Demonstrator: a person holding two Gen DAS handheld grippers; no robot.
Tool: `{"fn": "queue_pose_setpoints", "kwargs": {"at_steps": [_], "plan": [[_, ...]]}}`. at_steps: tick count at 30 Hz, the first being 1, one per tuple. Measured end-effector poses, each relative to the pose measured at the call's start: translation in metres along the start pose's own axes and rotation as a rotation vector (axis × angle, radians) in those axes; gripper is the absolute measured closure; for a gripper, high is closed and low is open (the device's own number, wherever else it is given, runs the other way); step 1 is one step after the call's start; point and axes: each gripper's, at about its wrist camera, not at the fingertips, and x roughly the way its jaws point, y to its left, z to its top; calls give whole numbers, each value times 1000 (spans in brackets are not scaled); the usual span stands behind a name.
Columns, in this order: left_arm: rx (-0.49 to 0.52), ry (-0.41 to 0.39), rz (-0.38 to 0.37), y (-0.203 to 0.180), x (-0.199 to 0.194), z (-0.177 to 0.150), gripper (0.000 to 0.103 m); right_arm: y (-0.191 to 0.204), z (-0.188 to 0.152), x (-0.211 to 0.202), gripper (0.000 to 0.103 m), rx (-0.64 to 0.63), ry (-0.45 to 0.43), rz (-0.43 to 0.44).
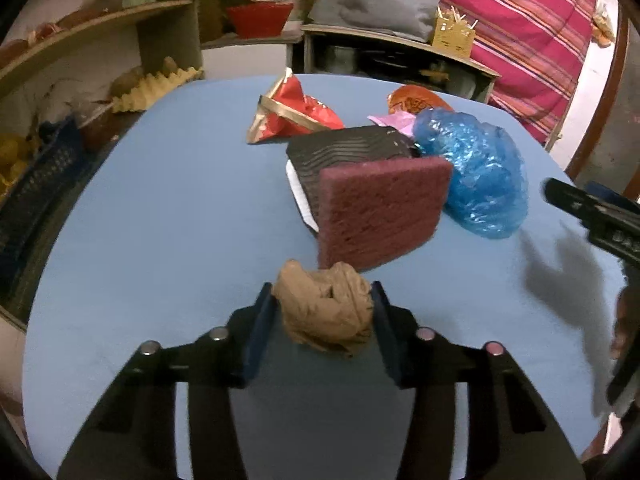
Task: Collect trash
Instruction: 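Grasp the brown paper ball with the left tool while the right tool grasps the blue plastic bag, then carry the paper ball and blue bag over the light-blue basket with both tools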
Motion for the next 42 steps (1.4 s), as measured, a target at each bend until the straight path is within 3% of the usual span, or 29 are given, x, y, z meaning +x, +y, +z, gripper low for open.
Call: {"fn": "queue_pose_setpoints", "kwargs": {"at_steps": [8,10,12,15,17,21,26,35,42], "plan": [[-11,-3,-4,3,-10,2,57,46,16,36,6,-43,32,54],[-14,-13,-6,5,-15,3,57,51,15,45,20,-34,59,85],[-12,-23,-3,5,-19,4,57,55,13,53,49,-28,89,119],[-9,-26,0,6,-20,5,57,51,10,49,67,-24,82,173],[-12,-30,6,6,-22,7,57,44,11,37,71,-14,55,181],[-6,-55,4,1,-29,11,57,15,14,-2,72,42,-13,218],[20,-97,-5,-14,-43,12,57,-27,6,-23,72,104,-24,208],[25,-111,6,-42,-41,13,57,-99,-22,-48,72,175,-6,101],[73,-135,3,-89,-44,15,57,-172,-42,-79,72,267,-31,11]]}}
